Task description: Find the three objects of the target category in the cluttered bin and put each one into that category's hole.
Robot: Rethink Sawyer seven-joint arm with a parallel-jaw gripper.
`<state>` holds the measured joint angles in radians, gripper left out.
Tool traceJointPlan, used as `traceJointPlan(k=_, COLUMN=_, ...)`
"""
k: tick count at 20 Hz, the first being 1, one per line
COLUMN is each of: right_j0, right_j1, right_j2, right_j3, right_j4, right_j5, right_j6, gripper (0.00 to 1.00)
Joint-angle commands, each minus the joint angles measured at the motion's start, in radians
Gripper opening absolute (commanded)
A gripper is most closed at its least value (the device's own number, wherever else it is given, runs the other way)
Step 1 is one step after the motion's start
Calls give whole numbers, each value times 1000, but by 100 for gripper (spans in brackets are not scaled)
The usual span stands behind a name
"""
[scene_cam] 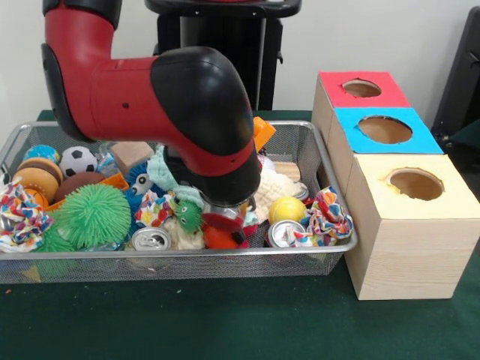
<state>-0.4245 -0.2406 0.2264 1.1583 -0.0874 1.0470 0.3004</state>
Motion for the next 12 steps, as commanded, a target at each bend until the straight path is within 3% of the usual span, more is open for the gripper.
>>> traceJointPlan(k=1, right_j0=-10, right_j1=-30, right_j2=-128, right_j3=204, right_j4=36, right_j5=-54, right_j6=486, gripper=100)
traceJointPlan(k=8, right_j0=81, right_j1=-110, right_j2=-168, right_j3=282, right_j4=45, right_j5=-63, right_j6=539, gripper=100)
traceJointPlan(k=12, right_j0=139, right_j1=-147, right_j2=-175, right_j3=364, right_j4=80, right_j5=-131, right_j6=615, gripper=100)
